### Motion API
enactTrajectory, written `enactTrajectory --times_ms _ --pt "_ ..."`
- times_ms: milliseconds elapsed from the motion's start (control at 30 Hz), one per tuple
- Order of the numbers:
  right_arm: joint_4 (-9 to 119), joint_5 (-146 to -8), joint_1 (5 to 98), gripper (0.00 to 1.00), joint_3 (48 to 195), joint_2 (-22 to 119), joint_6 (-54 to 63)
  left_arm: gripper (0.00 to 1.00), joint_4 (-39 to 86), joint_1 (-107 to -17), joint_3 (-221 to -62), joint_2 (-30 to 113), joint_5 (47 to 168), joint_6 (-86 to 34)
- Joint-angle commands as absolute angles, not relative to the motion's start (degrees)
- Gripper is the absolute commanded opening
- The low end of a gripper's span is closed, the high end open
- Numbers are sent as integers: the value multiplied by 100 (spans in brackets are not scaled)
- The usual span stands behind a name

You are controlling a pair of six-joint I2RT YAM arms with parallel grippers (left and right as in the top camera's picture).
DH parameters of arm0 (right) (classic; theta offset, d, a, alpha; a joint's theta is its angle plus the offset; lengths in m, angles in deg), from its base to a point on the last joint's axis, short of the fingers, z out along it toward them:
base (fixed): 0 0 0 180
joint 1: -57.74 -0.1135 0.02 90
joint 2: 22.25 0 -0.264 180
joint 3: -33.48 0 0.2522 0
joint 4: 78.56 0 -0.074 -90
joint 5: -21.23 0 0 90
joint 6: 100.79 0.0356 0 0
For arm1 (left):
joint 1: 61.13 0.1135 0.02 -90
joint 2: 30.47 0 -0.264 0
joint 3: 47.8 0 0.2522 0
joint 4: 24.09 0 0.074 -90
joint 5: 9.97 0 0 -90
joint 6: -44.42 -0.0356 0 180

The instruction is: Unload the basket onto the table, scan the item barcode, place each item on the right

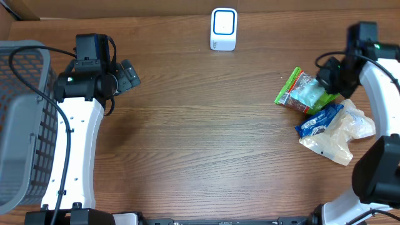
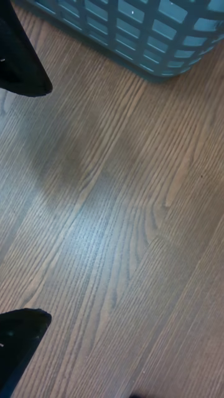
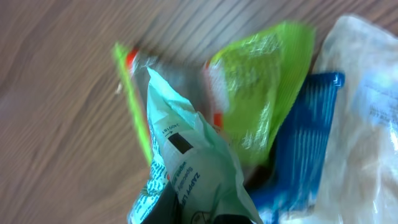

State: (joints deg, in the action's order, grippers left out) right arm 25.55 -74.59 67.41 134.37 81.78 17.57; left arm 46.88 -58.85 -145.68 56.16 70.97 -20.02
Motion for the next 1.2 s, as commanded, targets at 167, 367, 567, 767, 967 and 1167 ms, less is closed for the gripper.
enactTrajectory --times_ms 167,367,567,767,967,1167 --pt "3016 -7997 7181 47 12843 7931 1750 100 4684 -5891 -14701 5606 7064 -1941" --pt "1587 -8583 7034 51 14565 7280 950 100 4684 -5891 -14701 5606 7064 -1941" --pt "-197 -8602 6457 100 16265 6469 288 100 4684 -5891 -14701 5603 7064 -1943" --pt "-761 -8600 6145 100 16689 5542 286 100 4684 -5891 -14701 5606 7064 -1941" --pt "-756 -8469 6145 100 16689 5094 261 100 4684 -5891 -14701 5603 7064 -1941" --pt "345 -7990 5907 100 16084 4956 -147 100 4684 -5891 -14701 5603 7064 -1941"
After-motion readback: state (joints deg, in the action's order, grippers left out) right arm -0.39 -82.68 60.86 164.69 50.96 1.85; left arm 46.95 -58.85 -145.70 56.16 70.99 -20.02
